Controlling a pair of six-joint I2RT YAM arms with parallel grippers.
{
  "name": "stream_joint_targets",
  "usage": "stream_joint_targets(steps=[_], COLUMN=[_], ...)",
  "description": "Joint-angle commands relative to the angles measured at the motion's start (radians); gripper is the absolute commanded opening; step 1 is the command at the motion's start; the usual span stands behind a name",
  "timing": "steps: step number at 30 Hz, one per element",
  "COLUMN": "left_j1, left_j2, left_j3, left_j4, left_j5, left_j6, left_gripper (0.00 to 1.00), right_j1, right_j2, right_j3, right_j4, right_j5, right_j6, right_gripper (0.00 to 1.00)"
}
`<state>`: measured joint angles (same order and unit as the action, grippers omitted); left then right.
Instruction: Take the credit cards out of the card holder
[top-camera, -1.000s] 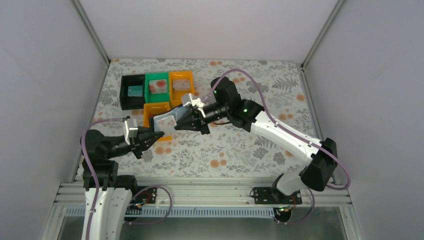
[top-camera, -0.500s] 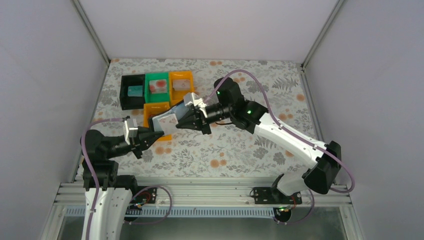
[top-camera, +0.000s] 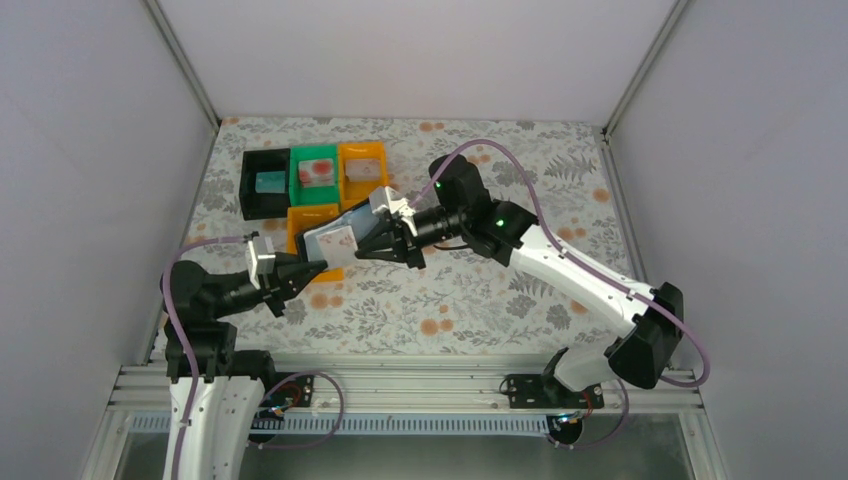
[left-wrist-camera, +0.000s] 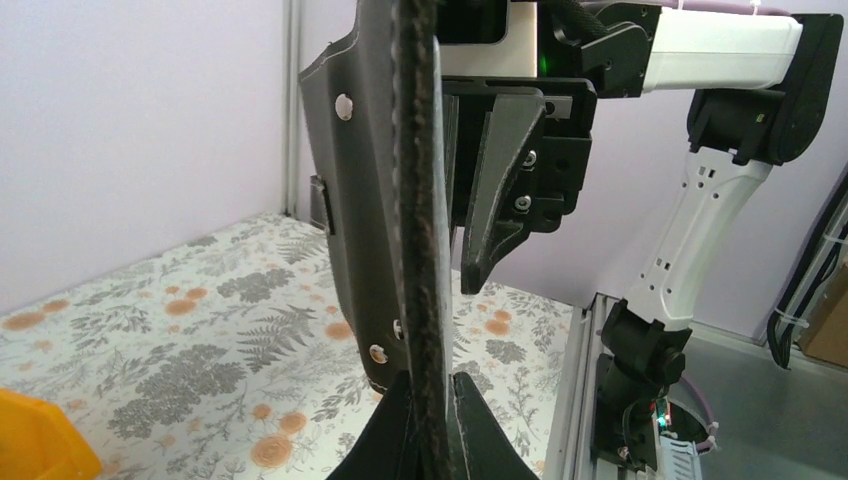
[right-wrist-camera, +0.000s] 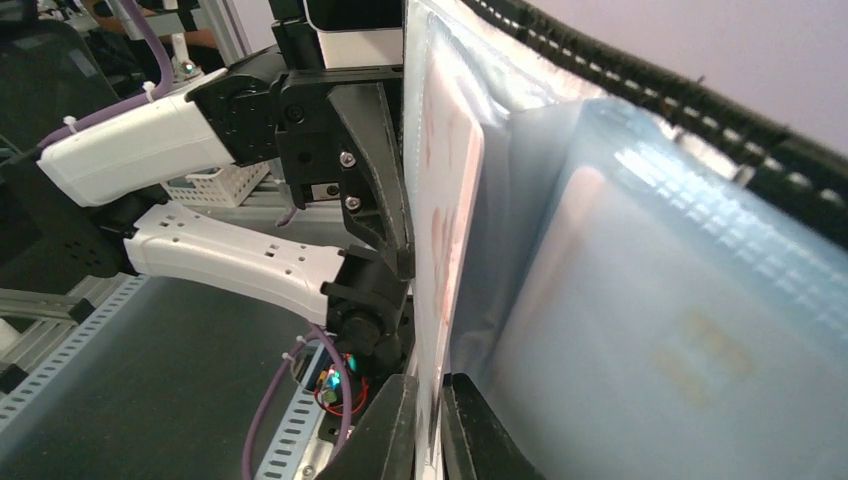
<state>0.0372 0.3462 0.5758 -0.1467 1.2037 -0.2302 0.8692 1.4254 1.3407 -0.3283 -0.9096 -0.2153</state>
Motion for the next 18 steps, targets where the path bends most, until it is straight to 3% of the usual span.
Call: stream_joint_targets(steps=[1,5,8,18], left_j1=[0.003,0.003,0.002,0.002], left_j2=[-0.019,-0.021,-0.021,-0.02], left_j3=[-0.003,-0.003,-0.007,-0.008], left_j4=[0.042,0.035,0.037,0.032], left_j5=[-0.011,-0.011,-0.015,-0.01], left_j6=[-0.006,-0.002,-0.005,-0.001], left_gripper=[0.02,0.02,0.02,0.02], right_j1=[-0.006,-0.005,-0.004,-0.03], right_j2=[0.028,0.018,0.013,-0.035], right_j3=[0.028,0.013,0.01,-0.042], right_j4=[-0.012,0.016,0.022,0.003], right_j5=[-0.076,-0.092,-0.094,0.027], right_j6=[-0.004,0.0,0.004,-0.014], right_gripper=[0.1,0.11,0.04,0.04])
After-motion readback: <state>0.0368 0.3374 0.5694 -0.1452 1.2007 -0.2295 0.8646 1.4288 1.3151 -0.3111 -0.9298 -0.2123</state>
